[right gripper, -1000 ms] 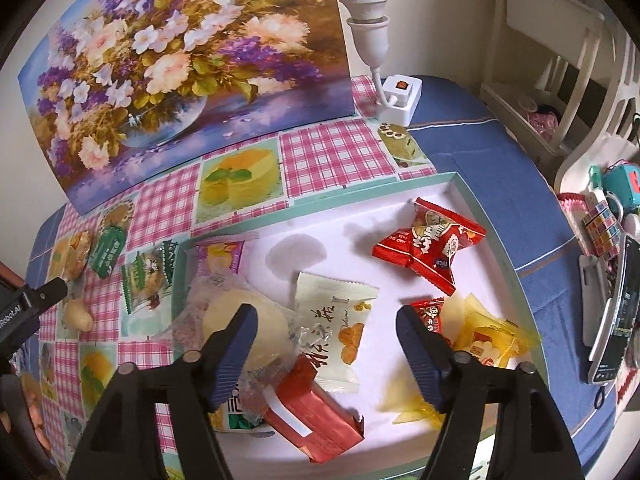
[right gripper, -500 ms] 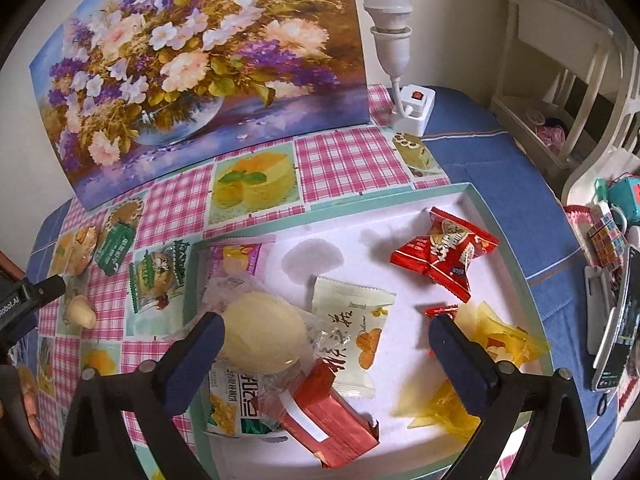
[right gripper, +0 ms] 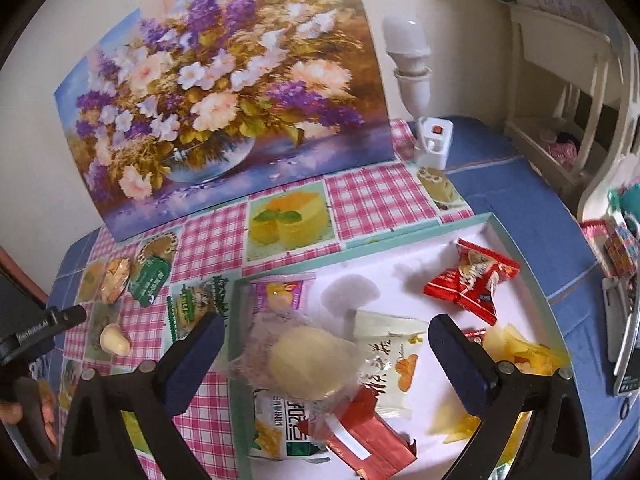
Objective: Organize snacks
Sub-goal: 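Withdraw both tools from the tray toward the pudding cup and green pack, then grasp the pudding cup with the left tool while the right tool grasps the green-wrapped round cake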
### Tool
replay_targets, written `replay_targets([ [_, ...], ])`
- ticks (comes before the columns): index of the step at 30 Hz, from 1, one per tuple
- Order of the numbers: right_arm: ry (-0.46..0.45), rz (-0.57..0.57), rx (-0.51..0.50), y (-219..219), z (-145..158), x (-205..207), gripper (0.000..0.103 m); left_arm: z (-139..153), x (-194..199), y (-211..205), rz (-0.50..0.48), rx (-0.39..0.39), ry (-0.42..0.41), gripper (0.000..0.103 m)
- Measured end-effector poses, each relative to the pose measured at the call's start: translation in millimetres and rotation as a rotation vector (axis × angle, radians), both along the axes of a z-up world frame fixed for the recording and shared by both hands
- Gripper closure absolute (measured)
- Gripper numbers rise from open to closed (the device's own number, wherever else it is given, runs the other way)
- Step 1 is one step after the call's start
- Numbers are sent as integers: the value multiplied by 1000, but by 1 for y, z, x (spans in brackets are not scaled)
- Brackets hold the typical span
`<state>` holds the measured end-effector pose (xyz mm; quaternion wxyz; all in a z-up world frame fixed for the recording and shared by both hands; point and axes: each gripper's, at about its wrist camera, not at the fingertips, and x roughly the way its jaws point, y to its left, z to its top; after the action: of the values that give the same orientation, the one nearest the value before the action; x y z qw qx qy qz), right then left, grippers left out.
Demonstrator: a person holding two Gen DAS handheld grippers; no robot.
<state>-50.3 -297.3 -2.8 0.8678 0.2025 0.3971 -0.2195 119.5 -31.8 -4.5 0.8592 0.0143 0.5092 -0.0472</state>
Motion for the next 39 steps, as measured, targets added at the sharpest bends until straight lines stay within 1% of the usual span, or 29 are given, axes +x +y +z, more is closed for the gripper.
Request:
replay_targets([
  [2,-8,14,-10,4,1,1,0,1,2,7,16,-5,-2,2],
  [12,-42,41,34,14,7,11,0,3,12,35,72,-40,-8,2],
  [15,-51,59,19,21,10,17,0,1,14,40,83,-49,-3,2],
  [21,-100,75,-39,37,23,34,0,-3,21,50,101,-71,12,2],
  [25,-117,115,-44,54,27,51,0,-6,26,58,117,-83,23,2],
  [33,-122,215,-18,90,20,87,0,-14,35,77,157,-90,40,2],
  [36,-111,255,-14,101,15,99,0,-17,39,82,163,-96,47,2],
  [39,-76,298,-19,113,5,111,0,-21,43,86,170,-107,58,2],
])
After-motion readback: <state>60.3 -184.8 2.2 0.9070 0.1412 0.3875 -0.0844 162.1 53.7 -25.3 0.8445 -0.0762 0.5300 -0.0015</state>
